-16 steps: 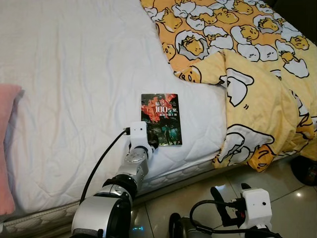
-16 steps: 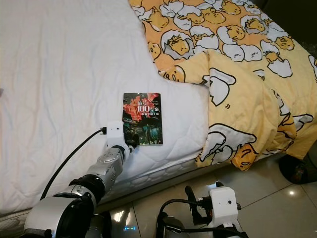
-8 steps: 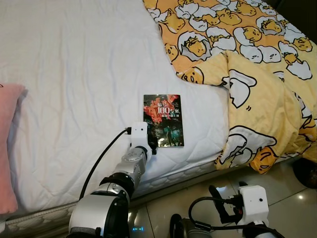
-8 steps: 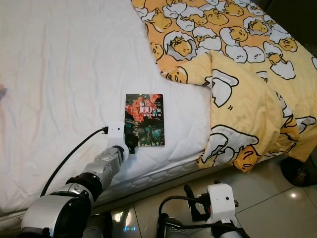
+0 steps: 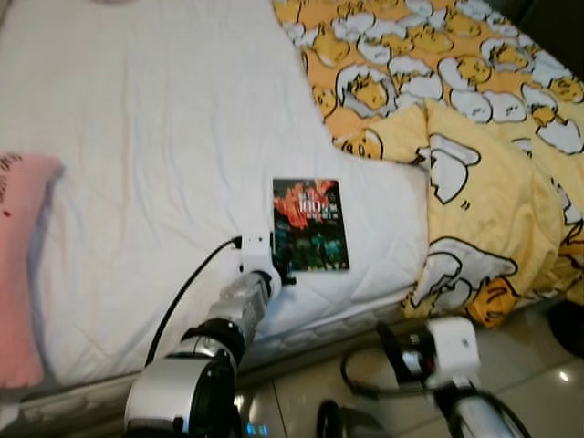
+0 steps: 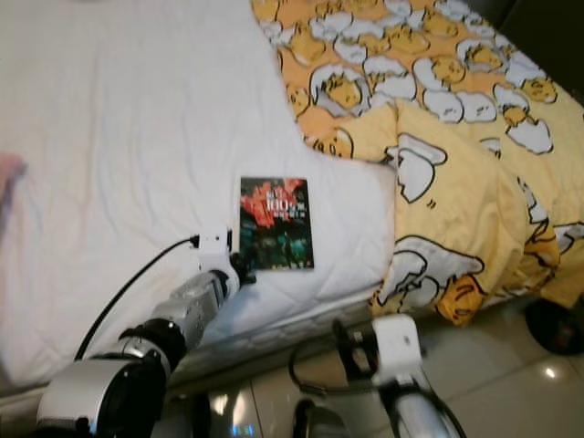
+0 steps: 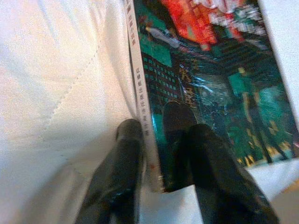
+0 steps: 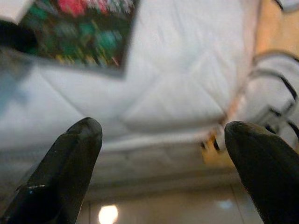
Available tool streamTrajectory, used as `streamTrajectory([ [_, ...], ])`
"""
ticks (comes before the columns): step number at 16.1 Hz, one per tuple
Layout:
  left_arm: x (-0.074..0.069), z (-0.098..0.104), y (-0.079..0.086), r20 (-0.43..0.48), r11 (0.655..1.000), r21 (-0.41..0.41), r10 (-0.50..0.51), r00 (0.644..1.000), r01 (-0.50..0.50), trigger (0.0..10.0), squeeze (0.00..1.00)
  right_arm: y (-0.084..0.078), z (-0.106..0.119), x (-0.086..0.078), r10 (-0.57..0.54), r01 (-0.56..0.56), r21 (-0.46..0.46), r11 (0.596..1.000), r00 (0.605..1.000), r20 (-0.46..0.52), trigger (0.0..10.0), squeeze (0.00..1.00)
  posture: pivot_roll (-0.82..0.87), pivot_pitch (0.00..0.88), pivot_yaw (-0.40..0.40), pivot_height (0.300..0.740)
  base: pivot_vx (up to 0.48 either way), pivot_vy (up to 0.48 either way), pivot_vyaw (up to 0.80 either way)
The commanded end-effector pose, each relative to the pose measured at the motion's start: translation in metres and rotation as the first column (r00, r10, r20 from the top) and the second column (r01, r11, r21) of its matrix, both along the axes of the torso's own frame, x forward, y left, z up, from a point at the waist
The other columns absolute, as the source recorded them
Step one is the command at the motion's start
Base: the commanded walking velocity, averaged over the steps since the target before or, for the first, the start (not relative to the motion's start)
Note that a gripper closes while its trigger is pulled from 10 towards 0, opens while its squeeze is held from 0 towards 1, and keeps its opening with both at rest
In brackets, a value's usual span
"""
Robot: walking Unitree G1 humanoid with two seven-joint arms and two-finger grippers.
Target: Clean up the room
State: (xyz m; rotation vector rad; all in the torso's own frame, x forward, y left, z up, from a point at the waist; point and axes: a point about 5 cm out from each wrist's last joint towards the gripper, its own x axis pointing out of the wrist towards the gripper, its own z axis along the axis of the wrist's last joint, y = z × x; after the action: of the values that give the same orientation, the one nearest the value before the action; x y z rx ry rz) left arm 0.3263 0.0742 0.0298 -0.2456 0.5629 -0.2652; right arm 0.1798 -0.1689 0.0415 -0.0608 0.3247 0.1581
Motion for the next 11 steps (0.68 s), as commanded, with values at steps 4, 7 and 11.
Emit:
streamTrajectory([
  [4,0.003,0.009,-0.004,0.074,0.989,-0.041,-0.14,0.987,0.143,0.0,0.0,0.004,-0.006,0.027,-0.036,0.035,0.021,0.999,0.998,0.041,10.0,0.0,-0.07,0.0,-0.008,0.74,0.0,0.0,0.0],
  [7,0.02,0.041,0.014,0.284,0.976,-0.034,-0.196,0.938,0.214,0.0,0.0,0.009,0.0,0.059,-0.062,0.057,0.057,0.997,0.994,0.088,10.0,0.0,-0.01,0.0,0.02,0.74,0.0,0.0,0.0],
  [11,0.03,0.085,0.026,0.592,0.946,0.325,-0.213,0.777,0.012,10.0,0.0,0.0,0.02,0.097,-0.19,0.172,0.109,0.979,0.965,0.183,10.0,0.0,0.05,0.0,0.03,0.74,0.0,0.0,0.0],
])
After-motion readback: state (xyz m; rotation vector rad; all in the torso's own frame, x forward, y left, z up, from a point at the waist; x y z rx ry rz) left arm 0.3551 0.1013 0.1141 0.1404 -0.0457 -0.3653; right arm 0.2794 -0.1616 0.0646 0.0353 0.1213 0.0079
